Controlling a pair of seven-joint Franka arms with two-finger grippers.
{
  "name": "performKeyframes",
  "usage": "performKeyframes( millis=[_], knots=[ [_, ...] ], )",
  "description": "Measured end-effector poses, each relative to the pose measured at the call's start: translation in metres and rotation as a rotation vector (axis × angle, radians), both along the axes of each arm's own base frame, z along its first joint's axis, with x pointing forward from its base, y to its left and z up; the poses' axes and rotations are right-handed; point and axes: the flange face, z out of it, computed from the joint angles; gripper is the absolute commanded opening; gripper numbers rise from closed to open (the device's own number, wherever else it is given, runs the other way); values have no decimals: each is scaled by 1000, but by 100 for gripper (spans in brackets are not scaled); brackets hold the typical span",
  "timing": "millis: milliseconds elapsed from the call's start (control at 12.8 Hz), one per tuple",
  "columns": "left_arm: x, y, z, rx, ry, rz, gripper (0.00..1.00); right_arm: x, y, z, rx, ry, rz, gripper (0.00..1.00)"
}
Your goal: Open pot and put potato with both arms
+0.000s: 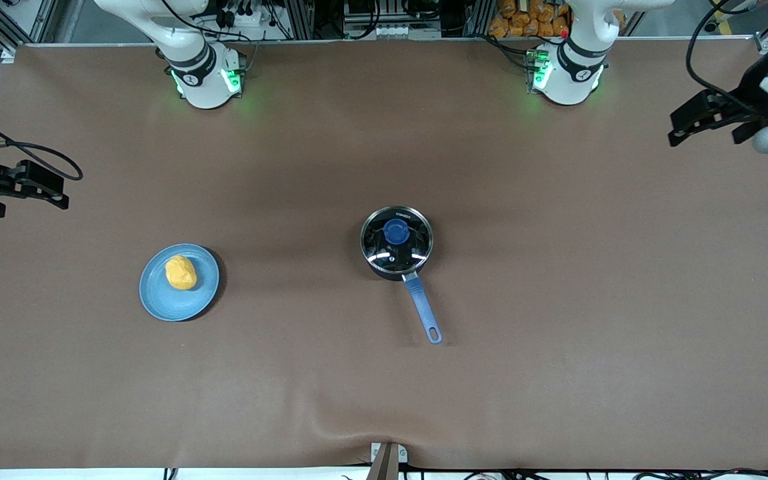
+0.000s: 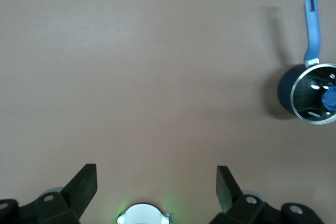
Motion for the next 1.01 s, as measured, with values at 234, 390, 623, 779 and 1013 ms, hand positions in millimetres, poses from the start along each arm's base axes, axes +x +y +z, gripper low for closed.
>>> performKeyframes(
  millis=[234,390,623,779,1013],
  knots=[
    [17,-57,-29,-11,-2,-89,100,-1,11,-2,1,15,21,100],
    [28,-99,-53,-16,-13,-110,100,-2,20,-13,0,47,37,100],
    [30,-180,-92,-25,-31,-120,100,4,54,-57,-4,134,96,100],
    [28,-228,-124,-31,-34,-130,100,11,80,-91,-8,187,139,100],
    [19,-308,-185,-48,-47,-128,100,39,84,-169,13,241,299,100]
  ],
)
